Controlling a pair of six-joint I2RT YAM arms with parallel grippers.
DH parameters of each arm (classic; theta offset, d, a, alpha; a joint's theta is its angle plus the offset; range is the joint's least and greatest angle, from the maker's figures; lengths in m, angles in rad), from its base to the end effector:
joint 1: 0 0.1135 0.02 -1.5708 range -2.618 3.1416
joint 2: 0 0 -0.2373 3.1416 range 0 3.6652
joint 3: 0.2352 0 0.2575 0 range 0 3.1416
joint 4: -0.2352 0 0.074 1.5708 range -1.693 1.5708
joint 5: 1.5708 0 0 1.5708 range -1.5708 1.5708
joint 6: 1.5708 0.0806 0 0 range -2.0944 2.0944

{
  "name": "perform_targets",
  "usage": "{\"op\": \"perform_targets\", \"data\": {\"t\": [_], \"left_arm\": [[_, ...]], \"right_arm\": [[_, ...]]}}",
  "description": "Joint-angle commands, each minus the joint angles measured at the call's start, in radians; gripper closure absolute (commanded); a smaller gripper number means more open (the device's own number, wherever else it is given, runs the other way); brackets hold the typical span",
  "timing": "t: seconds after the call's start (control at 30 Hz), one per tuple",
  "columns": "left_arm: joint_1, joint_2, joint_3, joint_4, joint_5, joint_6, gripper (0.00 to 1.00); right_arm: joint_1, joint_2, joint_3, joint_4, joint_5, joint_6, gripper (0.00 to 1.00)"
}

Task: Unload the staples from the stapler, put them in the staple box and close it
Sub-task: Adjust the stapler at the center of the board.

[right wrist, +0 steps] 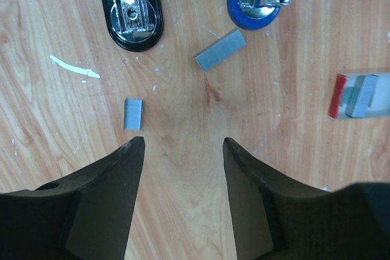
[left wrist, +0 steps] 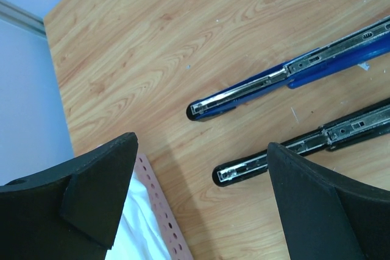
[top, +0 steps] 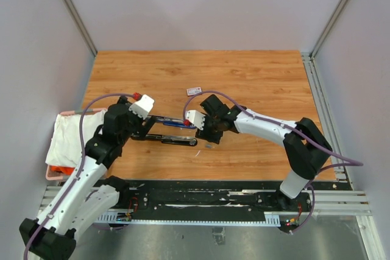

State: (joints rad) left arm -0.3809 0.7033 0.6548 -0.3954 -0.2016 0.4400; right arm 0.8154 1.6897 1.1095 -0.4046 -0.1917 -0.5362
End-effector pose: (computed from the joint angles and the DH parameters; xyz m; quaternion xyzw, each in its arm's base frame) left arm 0.2197 -0.0706 0.2491 0.2864 0.7927 0.1007 0.5286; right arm 0.2460 0.2836 0.1345 -0.6177 0.7262 0.1307 0.2720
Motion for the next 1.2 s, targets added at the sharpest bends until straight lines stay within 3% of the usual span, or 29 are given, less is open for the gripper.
{"op": "perform_targets", "data": {"t": [0.0,0.17,0.37,0.53,0.67,0.97,1.17], "left_arm": [[0.008,0.091,0.115,-0.057,-0.024,0.018,0.02],[0.008,0.226,0.194,-0.103,-0.181,0.05,0.02],[0.008,0.358,0.296,-0.265,-0.209,0.05,0.02],[0.008,0.234,0.187,-0.074,-0.099,0.118,0.02],[0.009,0.135,0.093,0.014,0.024,0.16,0.02],[0.009,0.114,0.028,-0.073,0.165,0.126,0.02],[0.009,0.14,0.01,-0.134,0.343,0.213,0.02]], "right_arm": [[-0.032,-0.083,0.037,-0.077,0.013,-0.028,0.42],[-0.053,-0.103,0.045,-0.153,0.07,-0.084,0.36],[-0.052,-0.102,0.095,-0.316,0.078,-0.081,0.35],[-0.049,-0.122,0.196,-0.478,0.027,-0.052,0.34],[-0.049,-0.056,0.26,-0.571,0.09,-0.08,0.31],[-0.044,0.018,0.385,-0.627,0.084,-0.167,0.28],[-0.037,-0.04,0.369,-0.546,0.027,-0.302,0.26]]}}
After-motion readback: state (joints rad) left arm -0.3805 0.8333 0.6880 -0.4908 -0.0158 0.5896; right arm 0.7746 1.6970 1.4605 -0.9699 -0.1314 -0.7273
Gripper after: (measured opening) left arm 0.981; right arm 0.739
